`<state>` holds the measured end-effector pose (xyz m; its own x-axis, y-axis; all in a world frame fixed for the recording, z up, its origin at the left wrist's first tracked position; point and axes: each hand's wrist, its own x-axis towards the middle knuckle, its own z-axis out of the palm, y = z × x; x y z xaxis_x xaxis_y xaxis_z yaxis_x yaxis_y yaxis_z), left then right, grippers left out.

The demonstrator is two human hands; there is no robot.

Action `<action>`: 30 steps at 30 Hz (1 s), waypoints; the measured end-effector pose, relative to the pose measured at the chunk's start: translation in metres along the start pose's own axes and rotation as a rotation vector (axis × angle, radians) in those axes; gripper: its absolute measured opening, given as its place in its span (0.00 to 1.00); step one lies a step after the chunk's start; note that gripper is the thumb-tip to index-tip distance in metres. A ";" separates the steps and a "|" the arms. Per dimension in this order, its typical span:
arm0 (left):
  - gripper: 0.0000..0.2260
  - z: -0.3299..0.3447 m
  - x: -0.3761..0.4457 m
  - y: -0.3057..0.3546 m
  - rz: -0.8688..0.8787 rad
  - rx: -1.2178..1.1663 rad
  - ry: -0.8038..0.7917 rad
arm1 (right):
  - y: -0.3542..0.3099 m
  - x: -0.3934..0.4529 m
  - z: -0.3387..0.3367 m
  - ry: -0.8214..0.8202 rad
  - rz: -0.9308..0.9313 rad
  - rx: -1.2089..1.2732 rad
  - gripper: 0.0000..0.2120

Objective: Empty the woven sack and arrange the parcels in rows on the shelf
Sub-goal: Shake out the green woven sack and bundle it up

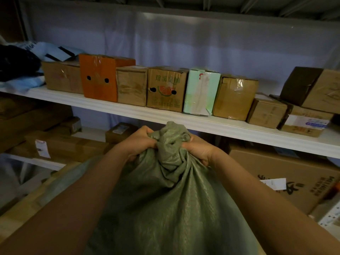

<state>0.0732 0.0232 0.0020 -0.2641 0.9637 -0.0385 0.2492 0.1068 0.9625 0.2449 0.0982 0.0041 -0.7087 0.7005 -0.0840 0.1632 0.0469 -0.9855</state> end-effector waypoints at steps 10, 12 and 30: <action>0.19 0.018 -0.020 0.026 0.419 0.326 0.117 | -0.004 0.024 -0.005 0.574 -0.124 -0.149 0.19; 0.41 0.036 -0.024 0.023 0.386 0.603 0.066 | -0.009 0.026 0.000 0.607 -0.142 -0.203 0.19; 0.40 0.013 -0.003 0.003 0.323 0.493 0.322 | -0.036 -0.006 0.009 0.009 -0.153 0.051 0.24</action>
<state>0.0867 0.0239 0.0019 -0.3500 0.8533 0.3866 0.7387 -0.0024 0.6740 0.2373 0.0860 0.0386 -0.7164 0.6943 0.0683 0.0189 0.1172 -0.9929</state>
